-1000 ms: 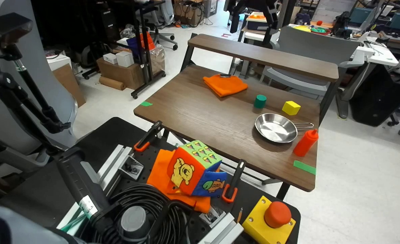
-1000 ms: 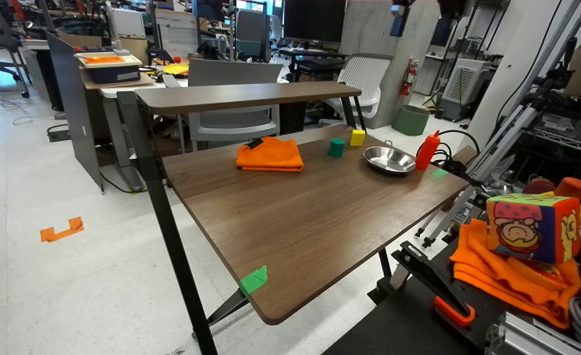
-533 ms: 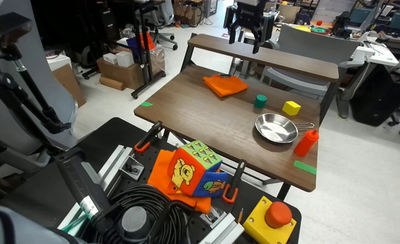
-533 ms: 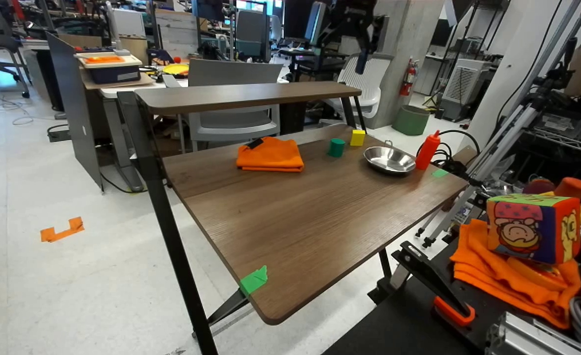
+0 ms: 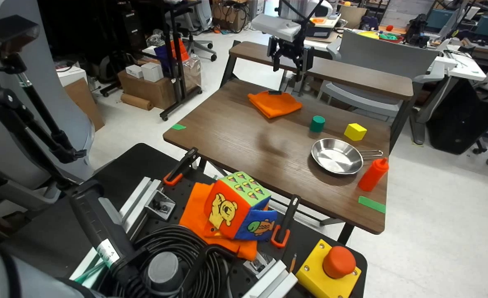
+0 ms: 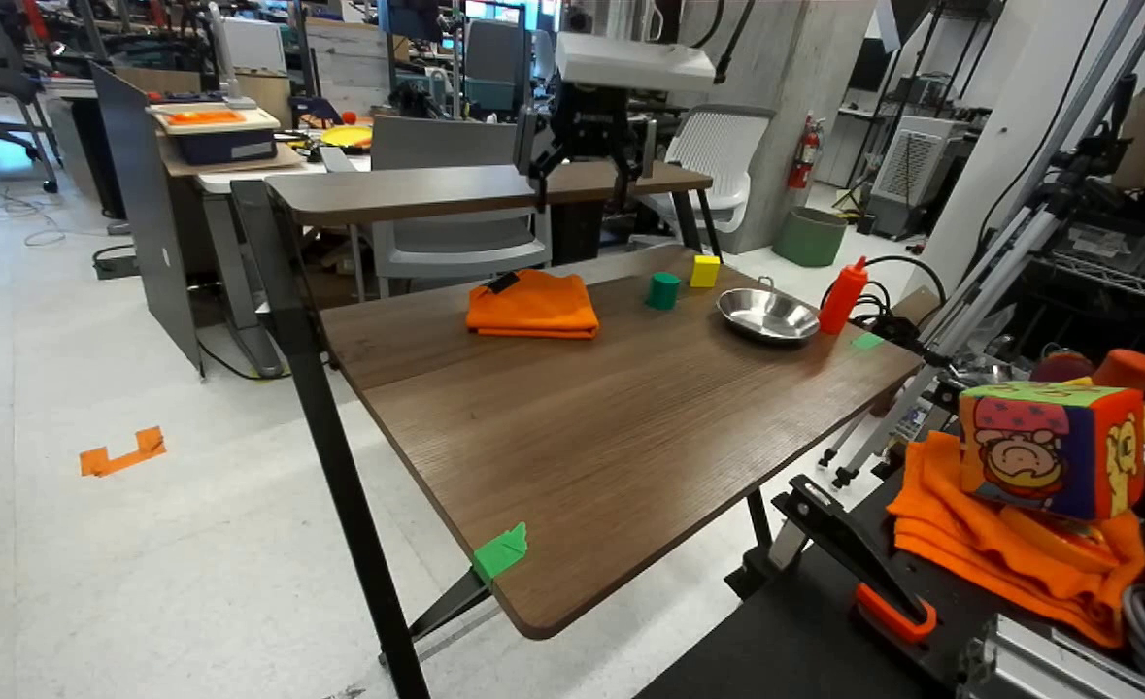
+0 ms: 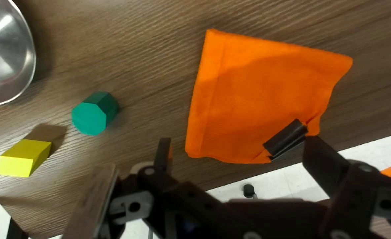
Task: Slide the orange cloth forward
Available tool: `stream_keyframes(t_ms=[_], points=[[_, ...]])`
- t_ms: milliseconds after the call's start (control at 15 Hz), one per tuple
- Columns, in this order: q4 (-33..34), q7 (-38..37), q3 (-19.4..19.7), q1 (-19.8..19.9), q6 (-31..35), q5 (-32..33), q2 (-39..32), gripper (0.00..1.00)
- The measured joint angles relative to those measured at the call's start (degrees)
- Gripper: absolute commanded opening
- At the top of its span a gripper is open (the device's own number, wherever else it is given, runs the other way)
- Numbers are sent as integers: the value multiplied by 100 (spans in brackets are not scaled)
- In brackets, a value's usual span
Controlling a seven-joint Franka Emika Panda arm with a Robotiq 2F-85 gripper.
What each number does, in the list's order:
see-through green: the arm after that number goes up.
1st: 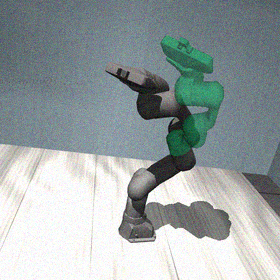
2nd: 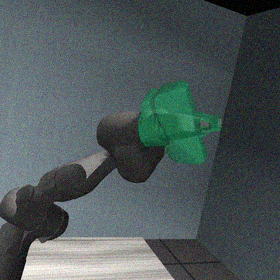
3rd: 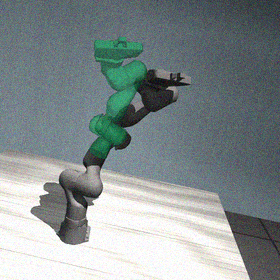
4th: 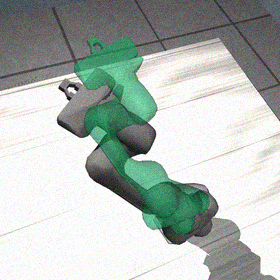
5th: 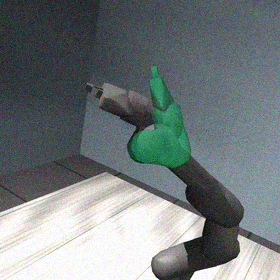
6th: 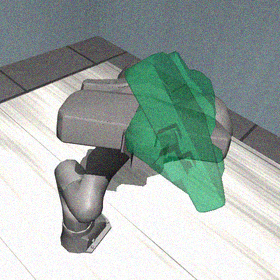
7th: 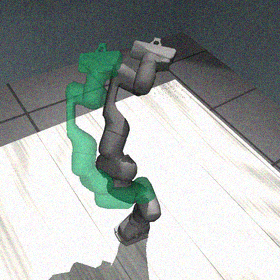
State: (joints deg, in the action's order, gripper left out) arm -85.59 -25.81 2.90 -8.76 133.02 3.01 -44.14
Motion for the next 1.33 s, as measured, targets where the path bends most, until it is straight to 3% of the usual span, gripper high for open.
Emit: stream_keyframes(t_ms=[800, 1333], points=[[2498, 95, -5, -82, -1180, -29, -2172, 100], [3281, 893, -179, -73, -2094, -94, -2822, 100]])
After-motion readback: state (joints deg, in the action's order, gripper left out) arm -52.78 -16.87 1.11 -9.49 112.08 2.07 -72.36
